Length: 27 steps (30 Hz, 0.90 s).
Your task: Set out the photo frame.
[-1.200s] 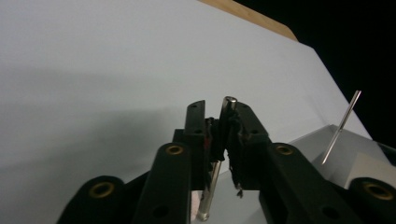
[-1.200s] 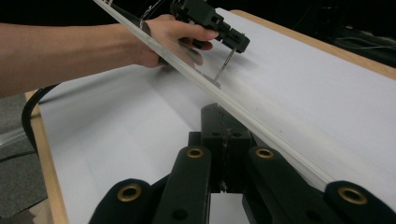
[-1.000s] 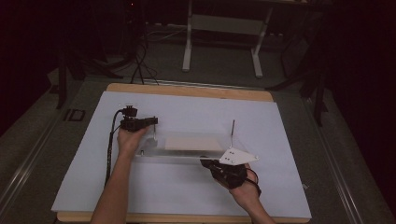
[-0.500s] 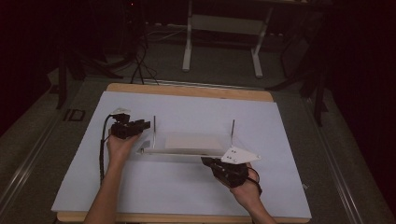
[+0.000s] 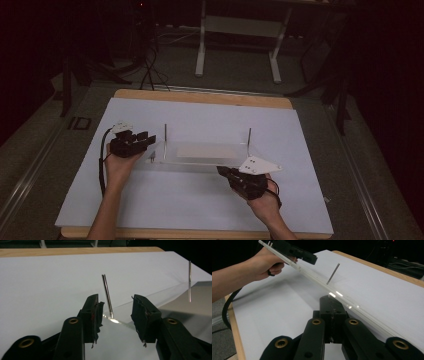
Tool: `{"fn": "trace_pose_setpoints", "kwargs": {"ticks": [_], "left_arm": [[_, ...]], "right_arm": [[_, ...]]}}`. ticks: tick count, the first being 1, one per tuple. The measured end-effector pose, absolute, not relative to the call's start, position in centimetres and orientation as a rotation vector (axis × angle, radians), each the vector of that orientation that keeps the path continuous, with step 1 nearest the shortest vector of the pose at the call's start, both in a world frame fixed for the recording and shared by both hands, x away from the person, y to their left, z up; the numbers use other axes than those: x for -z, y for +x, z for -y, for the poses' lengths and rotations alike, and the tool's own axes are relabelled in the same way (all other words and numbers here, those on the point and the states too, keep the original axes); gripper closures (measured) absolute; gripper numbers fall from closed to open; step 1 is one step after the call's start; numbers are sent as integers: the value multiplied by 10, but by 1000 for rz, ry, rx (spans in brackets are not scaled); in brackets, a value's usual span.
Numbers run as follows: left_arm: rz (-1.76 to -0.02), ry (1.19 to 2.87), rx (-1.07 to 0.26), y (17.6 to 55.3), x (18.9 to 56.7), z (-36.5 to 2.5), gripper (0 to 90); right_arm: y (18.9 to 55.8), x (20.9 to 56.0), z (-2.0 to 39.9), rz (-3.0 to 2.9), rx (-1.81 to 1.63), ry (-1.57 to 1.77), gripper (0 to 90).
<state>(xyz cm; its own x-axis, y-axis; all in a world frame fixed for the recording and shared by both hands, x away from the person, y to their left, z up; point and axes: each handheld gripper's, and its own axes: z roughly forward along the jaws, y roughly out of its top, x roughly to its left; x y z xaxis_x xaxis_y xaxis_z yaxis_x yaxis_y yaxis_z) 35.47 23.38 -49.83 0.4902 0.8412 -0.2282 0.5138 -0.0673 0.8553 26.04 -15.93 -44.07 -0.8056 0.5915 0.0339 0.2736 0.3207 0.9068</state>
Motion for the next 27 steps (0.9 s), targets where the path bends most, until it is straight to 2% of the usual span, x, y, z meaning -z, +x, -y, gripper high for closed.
{"fn": "trace_pose_setpoints", "kwargs": {"ticks": [27], "left_arm": [[-1094, 1782, -431, 328, 490, -246, 539]], "right_arm": [[266, 438, 165, -2254, -1483, 815, 900]]}}
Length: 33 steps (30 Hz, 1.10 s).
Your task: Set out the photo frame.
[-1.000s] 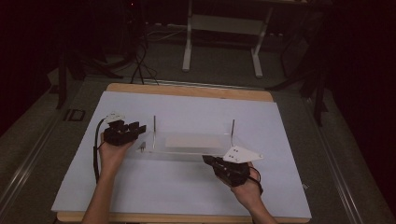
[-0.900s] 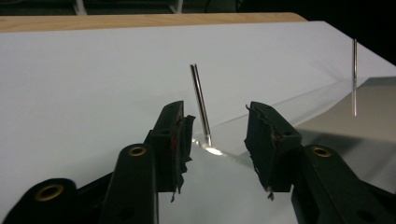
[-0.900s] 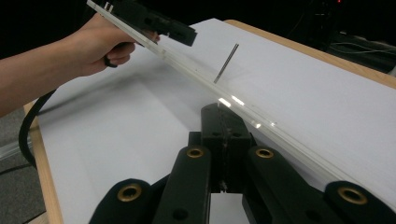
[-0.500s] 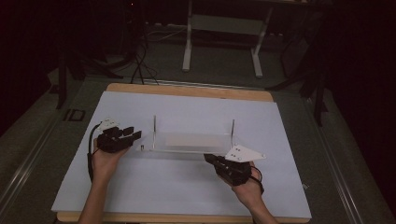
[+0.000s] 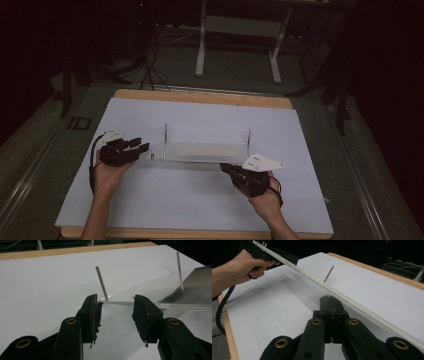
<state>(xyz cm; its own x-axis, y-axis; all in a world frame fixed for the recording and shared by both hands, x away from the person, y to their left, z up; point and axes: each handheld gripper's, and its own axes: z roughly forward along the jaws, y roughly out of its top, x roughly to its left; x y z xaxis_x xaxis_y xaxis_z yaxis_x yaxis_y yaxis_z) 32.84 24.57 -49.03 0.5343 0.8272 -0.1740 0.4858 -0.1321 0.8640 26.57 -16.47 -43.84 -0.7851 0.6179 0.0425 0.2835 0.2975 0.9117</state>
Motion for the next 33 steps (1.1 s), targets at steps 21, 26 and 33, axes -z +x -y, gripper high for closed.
{"fn": "trace_pose_setpoints", "kwargs": {"ticks": [21, 26, 33], "left_arm": [[-946, 1881, -471, 324, 484, -225, 448], [-905, 1898, -496, 324, 481, -217, 427], [-854, 1891, -535, 327, 478, -206, 379]], "right_arm": [[278, 422, 166, -2206, -1493, 819, 900], [280, 421, 166, -2201, -1496, 819, 900], [282, 420, 166, -2190, -1505, 827, 900]]}}
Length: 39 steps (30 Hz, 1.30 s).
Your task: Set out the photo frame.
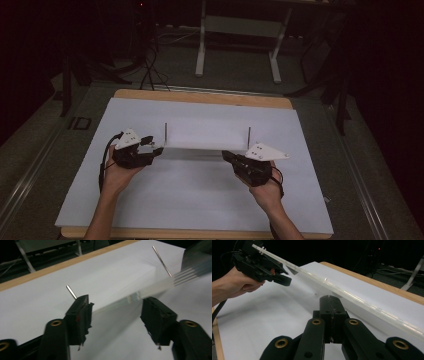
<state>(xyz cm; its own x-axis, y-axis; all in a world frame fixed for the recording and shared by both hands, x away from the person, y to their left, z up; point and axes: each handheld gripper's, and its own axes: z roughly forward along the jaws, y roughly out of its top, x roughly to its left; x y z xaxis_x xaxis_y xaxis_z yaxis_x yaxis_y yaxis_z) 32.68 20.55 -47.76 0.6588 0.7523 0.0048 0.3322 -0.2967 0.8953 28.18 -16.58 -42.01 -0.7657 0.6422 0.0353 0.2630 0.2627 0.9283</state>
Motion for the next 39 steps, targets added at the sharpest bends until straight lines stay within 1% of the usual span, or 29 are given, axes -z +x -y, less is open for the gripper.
{"fn": "trace_pose_setpoints", "kwargs": {"ticks": [9, 12, 21, 23, 31, 33, 39], "left_arm": [[-816, 1894, -528, 335, 476, -190, 409], [-816, 1879, -510, 336, 477, -190, 421], [-830, 1858, -524, 337, 476, -189, 434], [-833, 1858, -515, 338, 476, -190, 436], [-844, 1870, -496, 341, 473, -190, 436], [-846, 1872, -488, 341, 472, -190, 436], [-863, 1863, -482, 344, 470, -190, 435]], "right_arm": [[283, 418, 168, -2178, -1510, 839, 900], [284, 417, 170, -2170, -1515, 843, 900], [287, 415, 176, -2137, -1492, 846, 900], [288, 415, 179, -2138, -1469, 841, 862], [289, 420, 187, -2135, -1403, 864, 807], [293, 425, 193, -2146, -1367, 893, 778], [300, 439, 201, -2182, -1293, 923, 751]]}}
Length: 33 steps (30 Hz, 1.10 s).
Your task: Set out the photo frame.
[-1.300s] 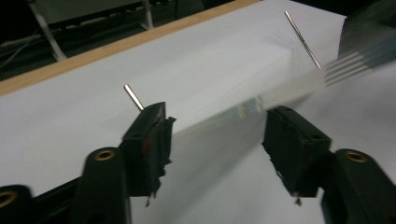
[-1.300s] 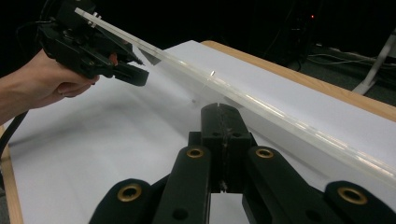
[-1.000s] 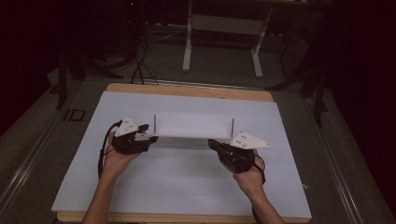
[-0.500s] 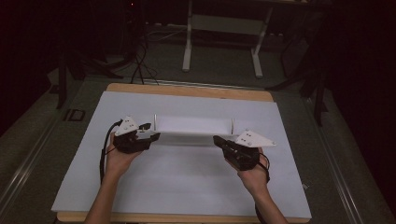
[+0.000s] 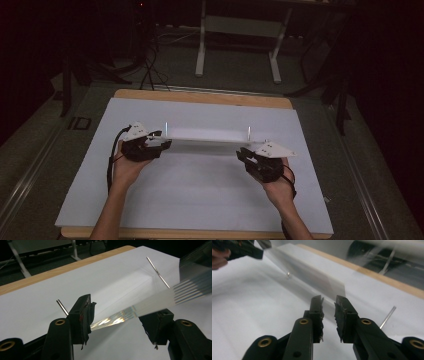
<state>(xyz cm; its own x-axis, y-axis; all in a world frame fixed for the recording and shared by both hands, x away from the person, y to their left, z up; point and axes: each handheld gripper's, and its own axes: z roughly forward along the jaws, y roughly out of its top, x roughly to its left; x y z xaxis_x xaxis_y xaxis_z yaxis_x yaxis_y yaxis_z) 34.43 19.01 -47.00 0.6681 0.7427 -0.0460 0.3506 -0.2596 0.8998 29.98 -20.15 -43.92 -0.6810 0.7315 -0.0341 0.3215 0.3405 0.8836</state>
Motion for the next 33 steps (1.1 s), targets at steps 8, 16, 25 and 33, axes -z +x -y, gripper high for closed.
{"fn": "trace_pose_setpoints", "kwargs": {"ticks": [8, 16, 25, 33], "left_arm": [[-877, 1861, -466, 349, 467, -190, 435], [-891, 1867, -448, 352, 464, -190, 435], [-903, 1872, -428, 356, 461, -191, 435], [-912, 1880, -409, 360, 459, -191, 435]], "right_arm": [[306, 453, 217, -2160, -1209, 970, 708], [313, 457, 230, -2133, -1181, 1022, 680], [320, 456, 245, -2087, -1182, 1071, 670], [327, 453, 253, -2056, -1181, 1095, 622]]}}
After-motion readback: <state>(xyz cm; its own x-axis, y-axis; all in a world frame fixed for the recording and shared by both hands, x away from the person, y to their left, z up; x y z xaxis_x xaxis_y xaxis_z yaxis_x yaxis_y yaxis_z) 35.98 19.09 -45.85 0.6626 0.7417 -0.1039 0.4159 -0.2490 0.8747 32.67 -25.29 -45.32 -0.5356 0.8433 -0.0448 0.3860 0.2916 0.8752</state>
